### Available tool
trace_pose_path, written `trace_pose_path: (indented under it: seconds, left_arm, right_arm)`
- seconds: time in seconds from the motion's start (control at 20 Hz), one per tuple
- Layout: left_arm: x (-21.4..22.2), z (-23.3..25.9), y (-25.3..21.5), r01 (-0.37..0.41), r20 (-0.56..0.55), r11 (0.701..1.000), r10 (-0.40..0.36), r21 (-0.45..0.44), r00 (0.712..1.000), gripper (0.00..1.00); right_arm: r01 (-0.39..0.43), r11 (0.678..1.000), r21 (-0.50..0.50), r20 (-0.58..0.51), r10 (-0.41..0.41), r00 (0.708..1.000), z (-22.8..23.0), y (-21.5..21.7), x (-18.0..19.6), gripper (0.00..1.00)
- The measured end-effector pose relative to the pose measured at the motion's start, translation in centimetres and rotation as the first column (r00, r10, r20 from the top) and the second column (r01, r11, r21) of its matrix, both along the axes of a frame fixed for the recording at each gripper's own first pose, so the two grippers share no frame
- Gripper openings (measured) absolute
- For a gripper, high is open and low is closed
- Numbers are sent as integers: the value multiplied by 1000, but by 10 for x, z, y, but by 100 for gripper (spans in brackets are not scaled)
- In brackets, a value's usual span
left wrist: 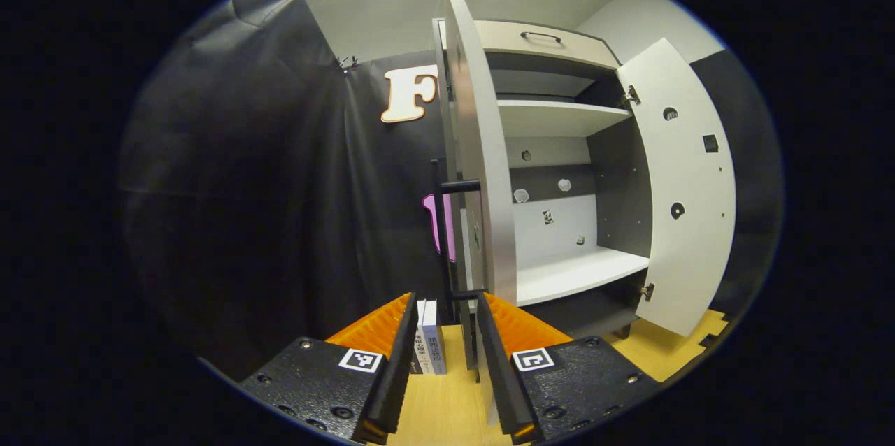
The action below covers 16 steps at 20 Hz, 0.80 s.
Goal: Open the right door of the double-door shoe cabinet with the right hand, and open the left door with the left hand.
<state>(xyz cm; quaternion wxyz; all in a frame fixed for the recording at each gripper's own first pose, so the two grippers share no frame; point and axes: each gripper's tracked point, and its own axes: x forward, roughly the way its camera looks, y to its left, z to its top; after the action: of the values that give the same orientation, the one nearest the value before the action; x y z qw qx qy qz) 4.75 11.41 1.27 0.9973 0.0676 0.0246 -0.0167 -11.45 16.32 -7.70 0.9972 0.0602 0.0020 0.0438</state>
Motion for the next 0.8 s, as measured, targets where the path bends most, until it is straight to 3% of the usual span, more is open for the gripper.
trace_pose_path:
  seconds: [0.35, 0.5, 0.7, 0.8]
  left_arm:
    - [-37, -11, -34, 18, 1, 998, -18, -56, 1000, 100]
    - [-54, -31, -41, -52, -56, 997, 48, -64, 997, 97]
    - [-72, -41, -78, -5, -48, 998, 2, -67, 999, 98]
    - [-83, -44, -83, -30, -42, 998, 27, -62, 999, 98]
  right_arm:
    - [29, 1000, 1, 11, -29, 1000, 6, -9, -4, 100]
    - [35, 999, 1, 13, -35, 999, 9, -12, -7, 100]
    - [41, 999, -5, 24, -41, 999, 19, -16, -8, 100]
    - [50, 999, -6, 36, -50, 998, 28, -21, -9, 100]
